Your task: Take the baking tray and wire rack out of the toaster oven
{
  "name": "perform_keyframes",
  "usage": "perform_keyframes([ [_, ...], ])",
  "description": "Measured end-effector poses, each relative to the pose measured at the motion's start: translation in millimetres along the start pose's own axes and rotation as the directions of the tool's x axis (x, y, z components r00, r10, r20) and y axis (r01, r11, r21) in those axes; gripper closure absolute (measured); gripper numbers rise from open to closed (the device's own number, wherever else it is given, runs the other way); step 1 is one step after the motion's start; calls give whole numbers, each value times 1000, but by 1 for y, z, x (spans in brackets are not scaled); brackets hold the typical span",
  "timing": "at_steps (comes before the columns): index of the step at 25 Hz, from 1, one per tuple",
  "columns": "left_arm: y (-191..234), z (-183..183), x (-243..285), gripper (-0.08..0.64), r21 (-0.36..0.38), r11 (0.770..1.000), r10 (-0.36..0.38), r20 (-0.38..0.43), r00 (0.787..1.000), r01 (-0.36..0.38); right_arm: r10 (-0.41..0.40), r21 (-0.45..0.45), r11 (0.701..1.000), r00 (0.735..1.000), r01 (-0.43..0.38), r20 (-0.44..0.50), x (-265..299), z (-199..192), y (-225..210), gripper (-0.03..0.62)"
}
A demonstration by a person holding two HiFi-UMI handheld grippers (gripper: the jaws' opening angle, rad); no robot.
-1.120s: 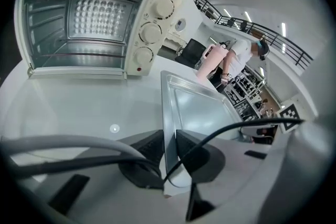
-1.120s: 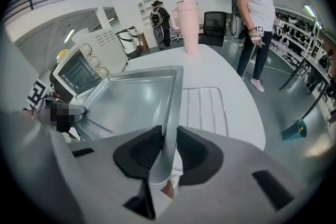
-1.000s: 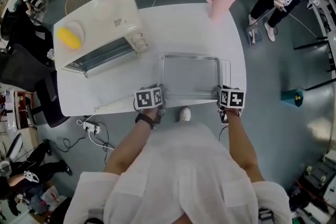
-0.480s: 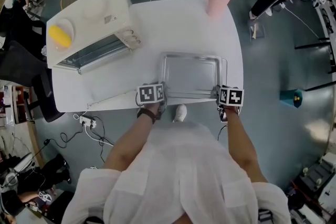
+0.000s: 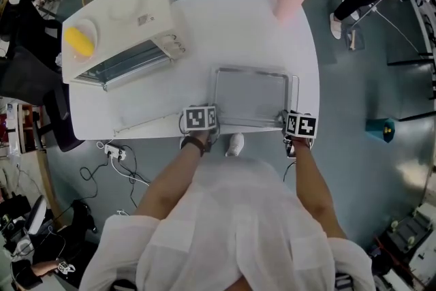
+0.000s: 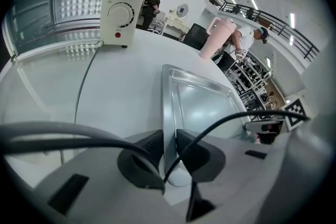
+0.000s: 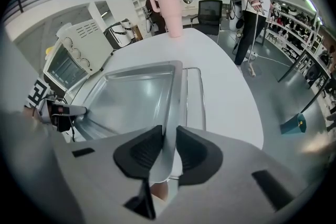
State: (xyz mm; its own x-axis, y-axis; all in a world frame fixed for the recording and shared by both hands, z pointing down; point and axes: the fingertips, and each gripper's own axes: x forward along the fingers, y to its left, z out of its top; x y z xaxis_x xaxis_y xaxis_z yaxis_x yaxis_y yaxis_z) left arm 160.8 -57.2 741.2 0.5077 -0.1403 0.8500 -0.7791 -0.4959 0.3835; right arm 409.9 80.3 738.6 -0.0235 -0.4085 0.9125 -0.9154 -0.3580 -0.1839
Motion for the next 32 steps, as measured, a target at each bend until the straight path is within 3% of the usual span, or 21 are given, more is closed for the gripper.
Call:
perform_keyframes([
  [11,3,-4,6,481,31,999,38,-36,999,-37,-22,-30,999,1000,22,0,3,-3,-1,502],
  [17,-5,-4,5,408,80,996,44,-33,999,-41,-24,-45,999,1000,24,14,2,-1,-2,477],
  [26,-4,17,-18,409,96,994,50,35,998,-53,-5,-78,997,994,13,105,-13,28,9,477],
  [32,-9,45,-54,419,108,994,14,132,991,-28,66,-101,994,977,-46,204,-34,61,39,477],
])
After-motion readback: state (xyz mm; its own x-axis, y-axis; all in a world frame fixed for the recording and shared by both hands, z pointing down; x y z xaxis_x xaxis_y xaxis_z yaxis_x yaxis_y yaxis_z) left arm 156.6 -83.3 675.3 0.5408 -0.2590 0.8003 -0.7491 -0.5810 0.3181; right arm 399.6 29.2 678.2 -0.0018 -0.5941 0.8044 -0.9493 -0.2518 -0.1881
